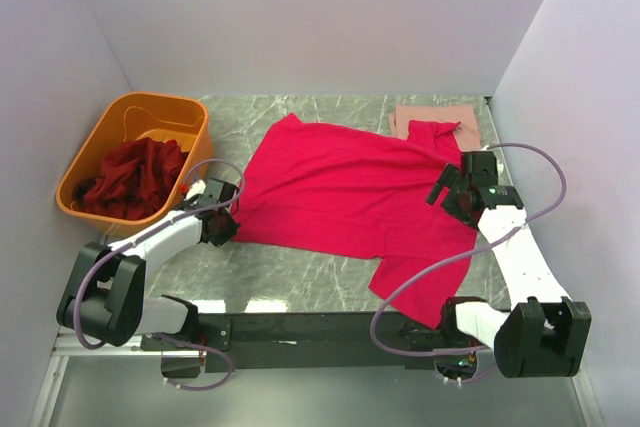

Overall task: Fold and stack the t-shirts
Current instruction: Fold the tshirt

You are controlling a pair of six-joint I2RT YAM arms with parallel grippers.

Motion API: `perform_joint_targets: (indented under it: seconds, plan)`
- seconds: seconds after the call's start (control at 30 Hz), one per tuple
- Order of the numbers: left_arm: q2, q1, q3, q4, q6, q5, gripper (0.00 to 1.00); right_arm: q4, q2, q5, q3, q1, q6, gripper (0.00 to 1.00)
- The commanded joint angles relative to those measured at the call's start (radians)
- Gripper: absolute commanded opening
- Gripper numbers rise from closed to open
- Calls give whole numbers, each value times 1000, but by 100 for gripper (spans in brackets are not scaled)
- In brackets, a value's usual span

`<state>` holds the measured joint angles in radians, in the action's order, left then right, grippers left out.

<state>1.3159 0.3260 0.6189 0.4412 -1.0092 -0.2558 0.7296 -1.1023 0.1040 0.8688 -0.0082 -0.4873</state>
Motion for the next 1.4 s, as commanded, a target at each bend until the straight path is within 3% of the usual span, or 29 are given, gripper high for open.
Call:
perform_joint_targets:
  seconds: [0.0,0.07,0.2,0.33,0.43,0.6,0.73,0.97,1.07,1.1,1.13,1.37]
  plan:
    - [-49,-5,-4,-2,18,-10,1,47,1,-7,-7,106,-28,96]
    - [-66,-5,22,5,32,-25,1,96,-22,28,-2,207,-46,96]
    - [-95,-5,41,1,46,-46,1,183,-76,10,-14,529,-166,96]
    - [-122,-5,35,-1,60,-54,1,246,-119,-44,-73,764,-308,95]
    - [-152,-5,25,-9,63,-43,1,289,-142,-73,-97,873,-385,94]
    - [-178,-5,27,-12,75,-59,1,360,-157,-66,-134,895,-413,91]
    - [-182,-5,19,-36,75,-54,1,275,-168,-142,-177,896,-396,84]
    - [-188,-5,31,-38,73,-66,1,268,-336,-89,-195,881,-353,77]
    - [-190,-4,30,-41,67,-69,1,241,-358,-73,-195,854,-346,67]
    - [-187,-5,31,-41,67,-66,1,241,-360,-61,-192,849,-343,52]
    - [-185,-5,31,-42,66,-66,1,240,-361,-52,-191,825,-336,47]
    - [-152,-5,48,-35,63,-63,1,212,-343,-7,-189,703,-267,45]
